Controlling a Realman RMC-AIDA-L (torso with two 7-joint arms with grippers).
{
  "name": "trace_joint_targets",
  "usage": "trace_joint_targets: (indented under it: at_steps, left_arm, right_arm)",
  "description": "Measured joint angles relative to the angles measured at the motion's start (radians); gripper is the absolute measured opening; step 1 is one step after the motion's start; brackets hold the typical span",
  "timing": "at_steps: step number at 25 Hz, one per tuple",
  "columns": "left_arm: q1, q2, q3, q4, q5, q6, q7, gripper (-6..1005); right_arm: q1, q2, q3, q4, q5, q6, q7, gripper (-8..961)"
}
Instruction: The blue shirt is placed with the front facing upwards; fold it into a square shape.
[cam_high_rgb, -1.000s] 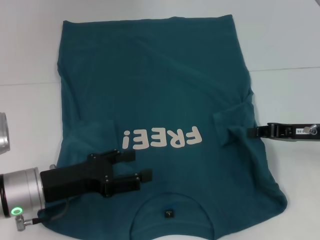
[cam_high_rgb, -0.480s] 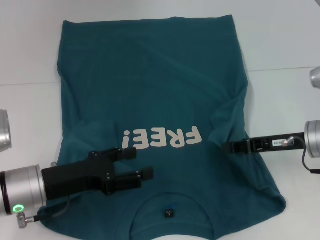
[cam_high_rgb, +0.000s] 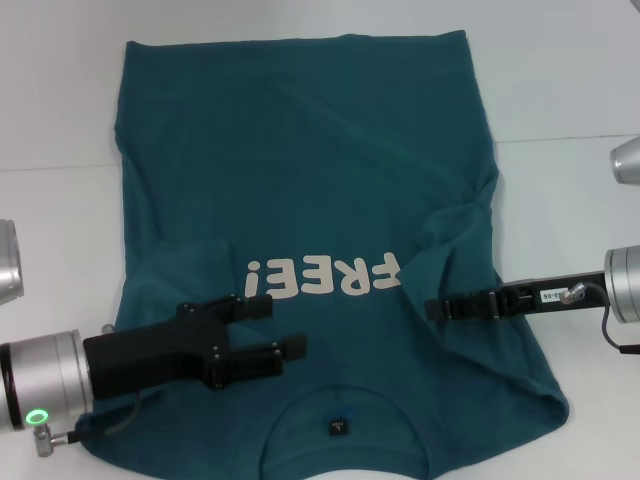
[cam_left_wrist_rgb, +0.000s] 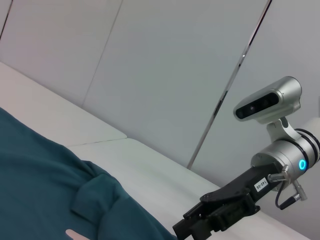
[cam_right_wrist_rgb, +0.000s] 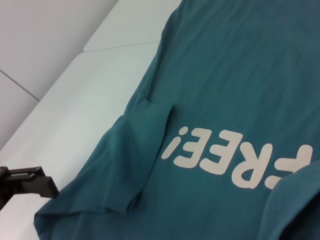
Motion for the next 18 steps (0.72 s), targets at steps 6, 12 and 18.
trace_joint_targets:
  at_steps: [6, 12, 18]
  left_arm:
    - [-0.001, 0.000, 0.000, 0.000, 0.000, 0.000, 0.000, 837]
    - [-0.001, 0.000, -0.001, -0.002, 0.000, -0.001, -0.001, 833]
    - [-0.001, -0.001, -0.002, -0.003, -0.001, -0.002, -0.001, 829]
  right_arm:
    - [-0.005, -0.008, 0.042, -0.002, 0.002, 0.018, 0.009, 583]
    - [-0.001, -0.002, 0.056, 0.009, 0.003, 0.085, 0.010, 714]
    - [0.018, 0.035, 0.051, 0.015, 0.002, 0.158, 0.006, 872]
